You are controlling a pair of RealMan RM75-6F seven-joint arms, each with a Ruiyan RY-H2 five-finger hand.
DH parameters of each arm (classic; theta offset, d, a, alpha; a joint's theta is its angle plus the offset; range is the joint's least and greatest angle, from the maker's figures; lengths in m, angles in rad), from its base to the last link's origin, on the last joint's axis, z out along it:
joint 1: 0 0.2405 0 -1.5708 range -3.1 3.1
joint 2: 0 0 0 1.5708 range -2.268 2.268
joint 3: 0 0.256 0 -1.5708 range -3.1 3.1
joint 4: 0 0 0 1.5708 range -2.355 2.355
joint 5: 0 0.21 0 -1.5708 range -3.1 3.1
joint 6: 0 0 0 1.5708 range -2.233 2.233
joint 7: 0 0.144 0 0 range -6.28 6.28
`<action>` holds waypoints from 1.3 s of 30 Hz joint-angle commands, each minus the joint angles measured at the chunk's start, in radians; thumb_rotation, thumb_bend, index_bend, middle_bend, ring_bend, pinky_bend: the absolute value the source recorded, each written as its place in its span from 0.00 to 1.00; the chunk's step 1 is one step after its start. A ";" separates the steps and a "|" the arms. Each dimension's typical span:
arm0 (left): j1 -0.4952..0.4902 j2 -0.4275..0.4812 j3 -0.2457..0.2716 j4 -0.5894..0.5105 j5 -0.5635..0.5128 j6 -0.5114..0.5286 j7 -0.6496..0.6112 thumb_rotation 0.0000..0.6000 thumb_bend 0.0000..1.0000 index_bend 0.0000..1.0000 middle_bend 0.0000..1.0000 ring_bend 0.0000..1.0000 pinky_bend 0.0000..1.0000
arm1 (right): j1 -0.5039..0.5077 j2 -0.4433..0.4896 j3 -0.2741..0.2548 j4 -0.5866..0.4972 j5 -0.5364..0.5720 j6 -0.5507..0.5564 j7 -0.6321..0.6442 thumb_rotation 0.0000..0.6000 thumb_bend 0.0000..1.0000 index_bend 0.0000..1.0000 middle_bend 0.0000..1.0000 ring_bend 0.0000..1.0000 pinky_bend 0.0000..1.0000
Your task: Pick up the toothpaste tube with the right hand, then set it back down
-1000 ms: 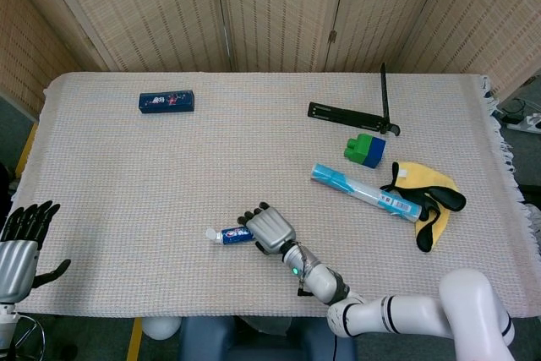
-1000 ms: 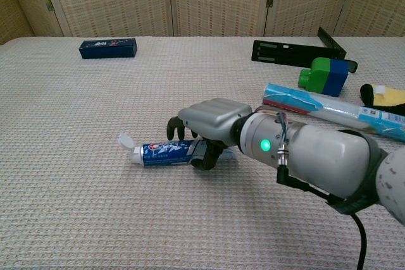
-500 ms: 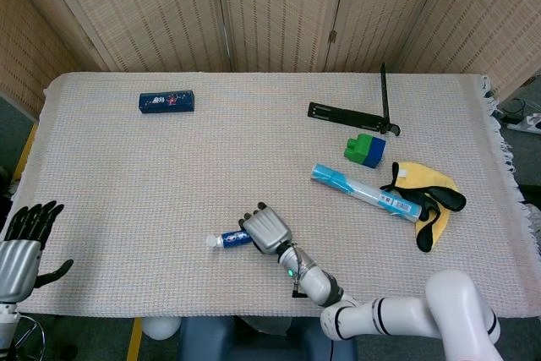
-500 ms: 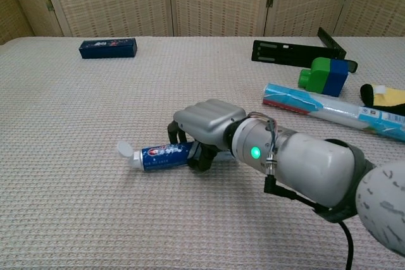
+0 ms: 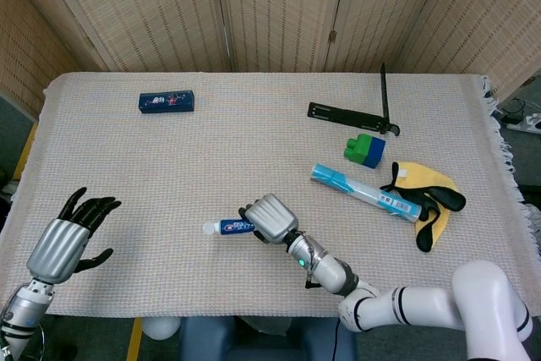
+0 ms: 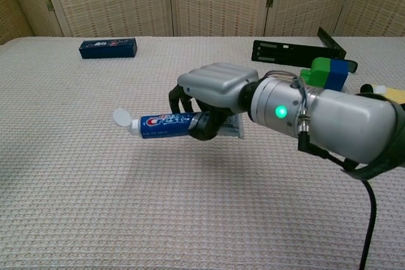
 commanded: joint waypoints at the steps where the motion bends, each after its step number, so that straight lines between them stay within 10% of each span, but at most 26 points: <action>1: -0.087 -0.040 -0.021 0.028 0.078 -0.048 -0.004 1.00 0.26 0.24 0.35 0.36 0.30 | 0.041 0.125 0.011 -0.089 0.014 -0.065 -0.047 1.00 0.61 0.75 0.63 0.70 0.59; 17: -0.308 -0.147 -0.005 -0.035 0.164 -0.315 0.174 1.00 0.65 0.14 0.81 0.75 0.70 | 0.129 0.270 -0.028 -0.175 0.156 -0.058 -0.178 1.00 0.61 0.77 0.64 0.71 0.60; 39: -0.348 -0.153 0.003 -0.055 -0.031 -0.433 0.321 1.00 0.75 0.12 0.83 0.76 0.71 | 0.111 0.266 -0.069 -0.165 0.033 -0.040 -0.010 1.00 0.61 0.79 0.66 0.73 0.60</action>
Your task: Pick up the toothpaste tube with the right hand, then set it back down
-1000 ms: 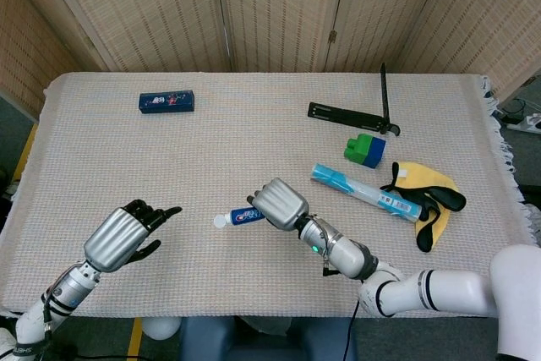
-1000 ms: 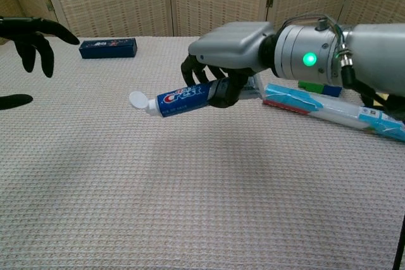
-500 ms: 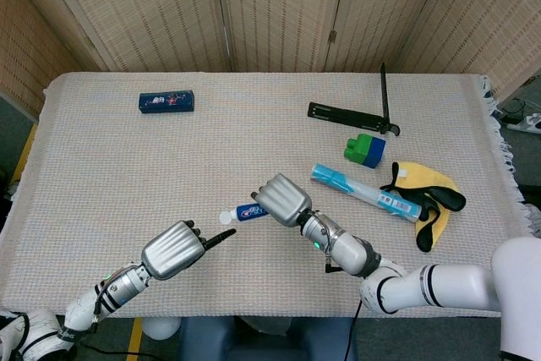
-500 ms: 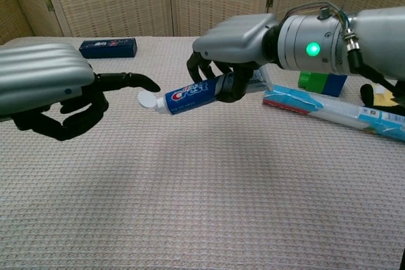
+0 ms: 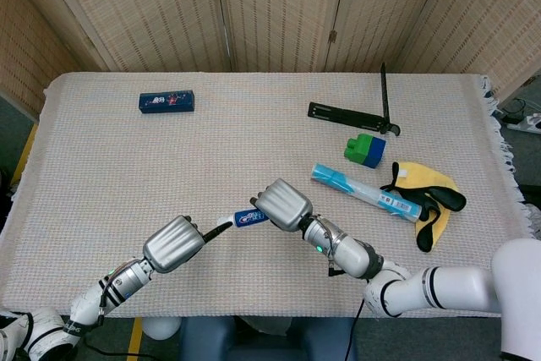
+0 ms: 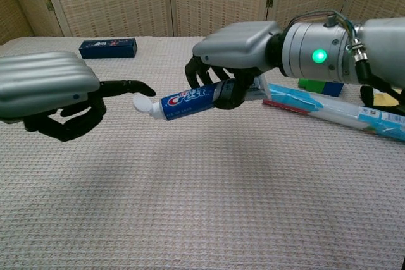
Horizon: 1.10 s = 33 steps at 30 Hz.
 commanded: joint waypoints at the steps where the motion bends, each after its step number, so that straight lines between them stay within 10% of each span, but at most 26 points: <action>1: 0.002 0.002 0.005 0.007 -0.020 -0.001 0.007 1.00 0.75 0.12 0.83 0.76 0.71 | -0.006 0.006 0.000 -0.003 -0.019 0.002 0.023 1.00 0.61 0.79 0.66 0.73 0.60; 20: 0.032 -0.036 0.021 0.024 -0.064 0.087 -0.019 1.00 0.76 0.15 0.82 0.73 0.58 | -0.095 0.047 0.026 0.029 -0.208 0.056 0.349 1.00 0.61 0.79 0.66 0.73 0.60; 27: 0.066 -0.049 -0.027 0.027 -0.115 0.200 -0.315 1.00 0.76 0.16 0.49 0.44 0.38 | -0.163 0.020 0.011 0.097 -0.266 0.104 0.521 1.00 0.61 0.79 0.66 0.73 0.60; 33: 0.082 -0.033 -0.066 0.025 -0.144 0.266 -0.593 0.98 0.31 0.17 0.27 0.20 0.19 | -0.216 -0.038 -0.008 0.164 -0.338 0.157 0.681 1.00 0.61 0.79 0.66 0.72 0.60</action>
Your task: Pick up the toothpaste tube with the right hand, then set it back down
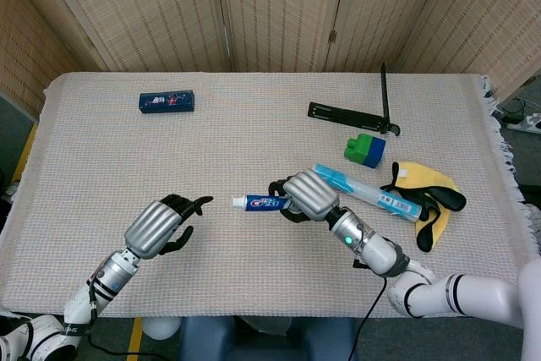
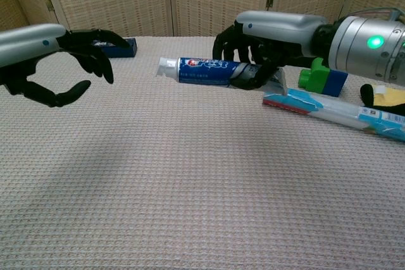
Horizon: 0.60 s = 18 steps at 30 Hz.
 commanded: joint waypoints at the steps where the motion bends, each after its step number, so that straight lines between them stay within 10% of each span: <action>1: 0.021 0.013 -0.043 -0.013 -0.045 0.063 -0.246 0.89 0.28 0.17 0.25 0.18 0.16 | -0.043 -0.050 -0.018 0.051 -0.062 0.048 0.093 1.00 0.61 0.79 0.66 0.72 0.60; 8: 0.005 0.028 -0.057 -0.045 -0.085 0.023 -0.407 0.29 0.21 0.13 0.12 0.06 0.00 | -0.084 -0.150 -0.027 0.104 -0.113 0.113 0.185 1.00 0.61 0.79 0.66 0.72 0.60; 18: 0.002 -0.042 -0.080 -0.039 -0.077 0.073 -0.416 0.14 0.18 0.09 0.11 0.06 0.00 | -0.118 -0.321 0.002 0.147 -0.111 0.165 0.303 1.00 0.61 0.81 0.68 0.75 0.63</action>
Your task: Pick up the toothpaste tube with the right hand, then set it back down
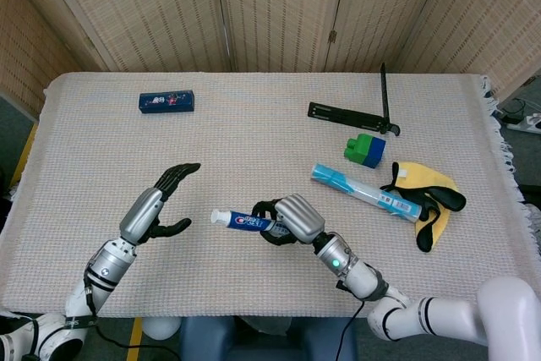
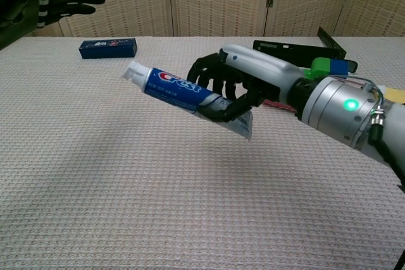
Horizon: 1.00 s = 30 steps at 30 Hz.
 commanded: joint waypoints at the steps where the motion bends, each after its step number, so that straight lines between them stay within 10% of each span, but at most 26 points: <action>1: -0.001 -0.025 -0.007 0.009 0.003 0.016 0.021 0.14 0.18 0.09 0.10 0.06 0.00 | -0.014 -0.054 0.018 0.010 0.008 0.018 0.044 1.00 0.61 0.81 0.68 0.75 0.63; 30: -0.043 -0.250 -0.023 0.099 0.008 0.052 0.136 0.14 0.18 0.07 0.10 0.02 0.00 | -0.013 -0.166 0.087 -0.021 0.024 -0.029 0.136 1.00 0.61 0.83 0.69 0.76 0.63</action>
